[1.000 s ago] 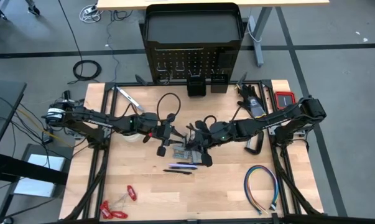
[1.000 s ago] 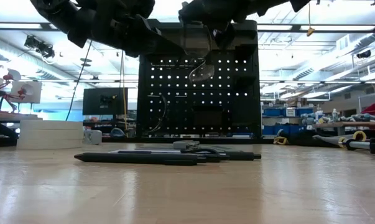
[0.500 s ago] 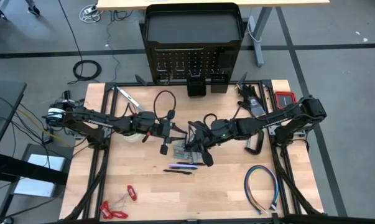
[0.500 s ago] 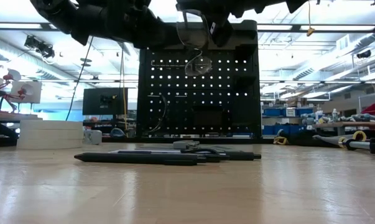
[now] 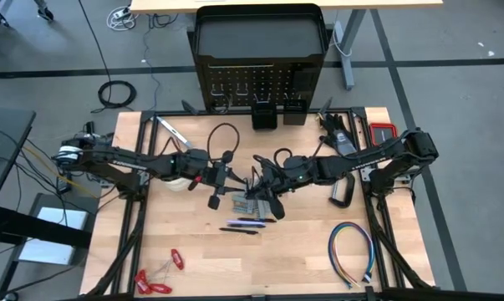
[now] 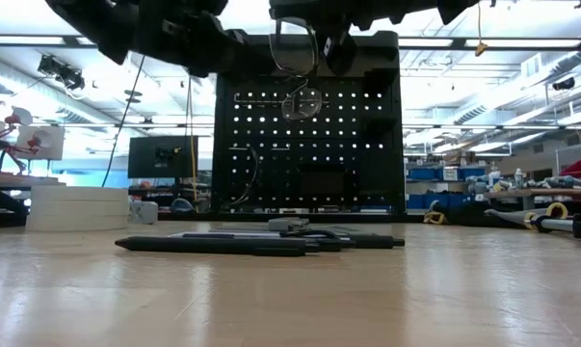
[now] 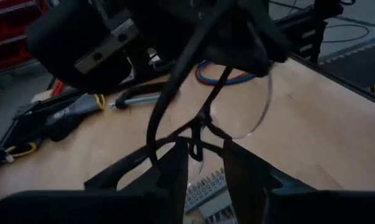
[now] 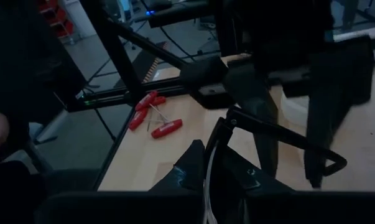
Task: Hang tools onto peg board
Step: Hang the black safety glasses on the peg board
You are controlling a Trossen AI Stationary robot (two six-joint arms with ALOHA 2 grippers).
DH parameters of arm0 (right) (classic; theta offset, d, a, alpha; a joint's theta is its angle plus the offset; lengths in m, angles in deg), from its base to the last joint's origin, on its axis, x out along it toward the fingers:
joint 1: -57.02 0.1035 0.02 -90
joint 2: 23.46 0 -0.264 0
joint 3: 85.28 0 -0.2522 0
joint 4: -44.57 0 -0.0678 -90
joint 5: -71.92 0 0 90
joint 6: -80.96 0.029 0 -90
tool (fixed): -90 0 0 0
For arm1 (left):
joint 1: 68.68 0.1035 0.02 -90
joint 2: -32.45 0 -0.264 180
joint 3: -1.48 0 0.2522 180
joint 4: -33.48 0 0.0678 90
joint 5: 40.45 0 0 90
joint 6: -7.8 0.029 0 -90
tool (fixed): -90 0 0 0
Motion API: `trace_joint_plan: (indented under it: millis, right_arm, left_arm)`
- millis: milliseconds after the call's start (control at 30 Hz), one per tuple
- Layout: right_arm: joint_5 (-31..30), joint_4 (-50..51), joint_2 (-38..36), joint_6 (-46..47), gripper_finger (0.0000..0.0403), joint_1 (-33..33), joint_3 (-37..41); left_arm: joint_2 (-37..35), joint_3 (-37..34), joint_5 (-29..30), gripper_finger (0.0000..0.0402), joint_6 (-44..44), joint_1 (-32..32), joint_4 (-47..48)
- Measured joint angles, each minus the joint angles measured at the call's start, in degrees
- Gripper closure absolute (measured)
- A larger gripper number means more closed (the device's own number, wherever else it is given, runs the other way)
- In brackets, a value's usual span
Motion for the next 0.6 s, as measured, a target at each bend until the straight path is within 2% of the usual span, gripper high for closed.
trace_joint_plan:
  millis: [167, 367, 467, 600]
  right_arm:
    - [-2.1, 0.0, 0.0, -0.4, 0.0371, -1.4, 0.0]
    - [-9.1, -4.4, 0.0, -4.5, 0.0371, -2.8, 0.0]
    - [-9.7, -9.6, 0.1, -6.2, 0.0371, -4.0, 0.0]
    - [-10.0, -20.5, 3.0, -4.8, 0.0373, -6.2, -0.1]
  left_arm:
    - [-6.0, 0.1, 1.6, 0.0295, 0.0, 0.0, 9.8]
    - [-12.5, 0.0, 14.3, 0.0295, -0.1, 0.0, 19.4]
    - [-15.4, 0.0, 21.7, 0.0295, -1.2, 0.0, 22.1]
    - [-18.8, 0.0, 28.1, 0.0295, -3.7, 0.0, 24.7]
